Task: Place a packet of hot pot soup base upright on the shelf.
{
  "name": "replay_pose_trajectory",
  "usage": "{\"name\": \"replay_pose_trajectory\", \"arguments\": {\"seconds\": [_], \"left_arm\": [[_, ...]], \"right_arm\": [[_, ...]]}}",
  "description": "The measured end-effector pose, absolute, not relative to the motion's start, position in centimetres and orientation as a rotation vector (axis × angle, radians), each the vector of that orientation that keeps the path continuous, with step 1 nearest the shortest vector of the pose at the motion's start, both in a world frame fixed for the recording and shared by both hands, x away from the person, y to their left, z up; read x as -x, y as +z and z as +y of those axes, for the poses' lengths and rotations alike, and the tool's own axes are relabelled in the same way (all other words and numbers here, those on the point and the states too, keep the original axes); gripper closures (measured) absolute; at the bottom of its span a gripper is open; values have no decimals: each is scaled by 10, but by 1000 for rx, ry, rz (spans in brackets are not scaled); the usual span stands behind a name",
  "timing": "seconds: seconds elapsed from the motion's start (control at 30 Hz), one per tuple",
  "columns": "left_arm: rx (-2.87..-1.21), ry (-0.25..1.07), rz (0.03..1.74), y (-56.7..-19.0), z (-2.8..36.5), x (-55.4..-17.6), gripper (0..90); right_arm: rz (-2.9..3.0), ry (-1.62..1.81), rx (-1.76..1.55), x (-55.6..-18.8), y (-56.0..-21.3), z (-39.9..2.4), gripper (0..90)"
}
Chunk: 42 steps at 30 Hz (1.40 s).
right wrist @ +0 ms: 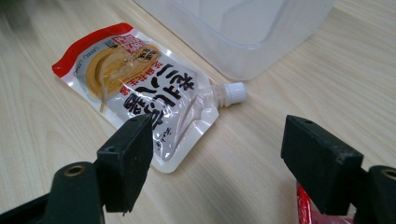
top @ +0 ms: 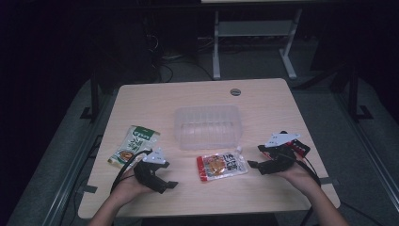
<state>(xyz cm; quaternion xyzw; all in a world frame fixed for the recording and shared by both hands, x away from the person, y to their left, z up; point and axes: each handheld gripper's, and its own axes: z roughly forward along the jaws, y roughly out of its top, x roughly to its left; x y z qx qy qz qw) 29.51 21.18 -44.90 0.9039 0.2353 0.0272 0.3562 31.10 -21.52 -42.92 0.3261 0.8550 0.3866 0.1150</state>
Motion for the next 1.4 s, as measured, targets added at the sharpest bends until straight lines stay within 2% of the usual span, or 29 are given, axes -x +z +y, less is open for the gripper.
{"name": "replay_pose_trajectory", "arguments": {"seconds": [0.27,0.37,0.47,0.5,0.53,0.6,0.63,0.67,0.83,0.93,1.2,1.4], "left_arm": [[-2330,50,616,-447,210,-296,186],[-2327,52,624,-447,209,-296,188],[-2339,52,602,-448,209,-294,189],[-2339,52,602,-448,209,-294,189],[-2343,40,593,-450,209,-293,188],[-2345,28,588,-450,208,-294,184],[-2345,28,588,-450,208,-294,184],[-2343,18,586,-450,206,-294,183],[-2339,20,562,-448,203,-300,182],[-2316,19,574,-446,198,-305,182],[-2325,34,557,-447,196,-304,182],[-2332,25,569,-449,195,-305,183]], "right_arm": [[2493,1139,-998,-313,-427,-226,253],[2459,1150,-1038,-316,-424,-239,312],[2455,1134,-1055,-318,-421,-250,450],[2455,1134,-1055,-318,-421,-250,450],[2449,1117,-1089,-319,-419,-258,544],[2434,1116,-1112,-319,-418,-265,630],[2434,1116,-1112,-319,-418,-265,630],[2408,1105,-1132,-318,-417,-271,717],[2370,1043,-1153,-313,-417,-286,865],[2359,999,-1169,-312,-422,-296,893],[2308,952,-1269,-317,-431,-321,895],[2304,941,-1295,-333,-438,-324,895]]}}
